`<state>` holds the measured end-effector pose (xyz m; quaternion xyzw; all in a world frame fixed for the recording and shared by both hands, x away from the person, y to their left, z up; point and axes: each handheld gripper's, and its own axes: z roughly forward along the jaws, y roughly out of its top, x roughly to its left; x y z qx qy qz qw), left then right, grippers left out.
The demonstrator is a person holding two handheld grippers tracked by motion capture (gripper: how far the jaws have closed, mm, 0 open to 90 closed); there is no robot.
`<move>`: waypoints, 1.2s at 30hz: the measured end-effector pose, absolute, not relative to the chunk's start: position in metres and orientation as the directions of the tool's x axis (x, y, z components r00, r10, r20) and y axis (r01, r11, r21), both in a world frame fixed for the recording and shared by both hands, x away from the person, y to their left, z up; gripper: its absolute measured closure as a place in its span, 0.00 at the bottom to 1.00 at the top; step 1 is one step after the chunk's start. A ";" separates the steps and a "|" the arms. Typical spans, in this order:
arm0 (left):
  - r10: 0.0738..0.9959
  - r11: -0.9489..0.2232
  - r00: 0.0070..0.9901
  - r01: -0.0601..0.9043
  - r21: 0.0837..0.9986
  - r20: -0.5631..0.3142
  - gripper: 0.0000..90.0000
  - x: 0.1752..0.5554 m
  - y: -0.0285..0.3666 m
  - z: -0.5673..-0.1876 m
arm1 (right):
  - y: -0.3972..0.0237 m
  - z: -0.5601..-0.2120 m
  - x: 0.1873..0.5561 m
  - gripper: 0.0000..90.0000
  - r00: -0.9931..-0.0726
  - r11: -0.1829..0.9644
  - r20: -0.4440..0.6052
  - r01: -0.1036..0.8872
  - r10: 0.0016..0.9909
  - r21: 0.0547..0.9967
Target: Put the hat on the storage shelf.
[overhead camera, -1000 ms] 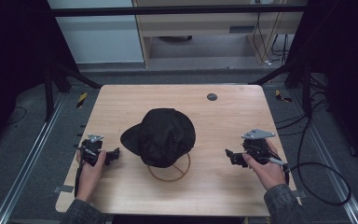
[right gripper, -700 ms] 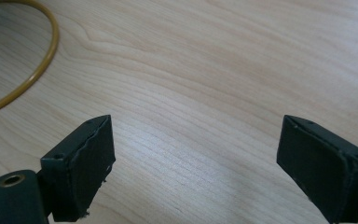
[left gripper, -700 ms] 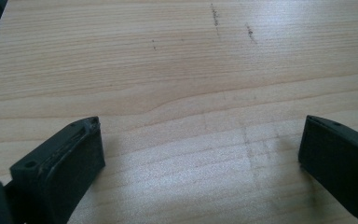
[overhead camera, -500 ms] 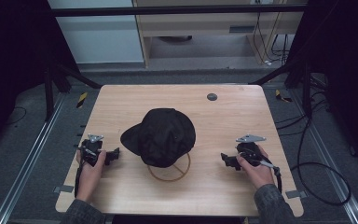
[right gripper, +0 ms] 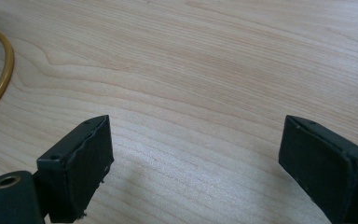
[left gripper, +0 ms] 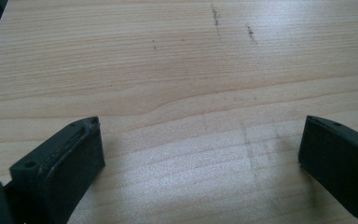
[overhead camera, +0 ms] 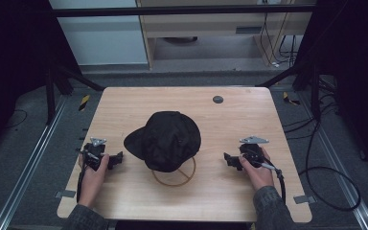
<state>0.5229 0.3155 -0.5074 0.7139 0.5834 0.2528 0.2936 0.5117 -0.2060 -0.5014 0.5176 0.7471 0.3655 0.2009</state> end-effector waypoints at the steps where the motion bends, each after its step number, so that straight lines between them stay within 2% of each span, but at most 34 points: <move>1: 0.981 -0.147 0.191 0.684 0.714 0.018 0.00 0.523 0.316 -0.507 | -0.205 -0.502 0.512 0.11 -0.384 0.199 0.076 0.627 0.920 0.753; 16: 0.982 -0.143 0.189 0.684 0.716 0.015 0.00 0.523 0.315 -0.508 | -0.196 -0.508 0.515 0.10 -0.380 0.219 0.057 0.642 0.923 0.735; 22: 0.982 -0.140 0.186 0.684 0.716 0.015 0.00 0.524 0.315 -0.508 | -0.189 -0.511 0.514 0.07 -0.382 0.261 -0.004 0.625 0.924 0.735; 36: 0.984 -0.135 0.177 0.686 0.715 0.016 0.00 0.524 0.315 -0.507 | -0.192 -0.512 0.501 0.07 -0.373 0.258 -0.007 0.628 0.928 0.734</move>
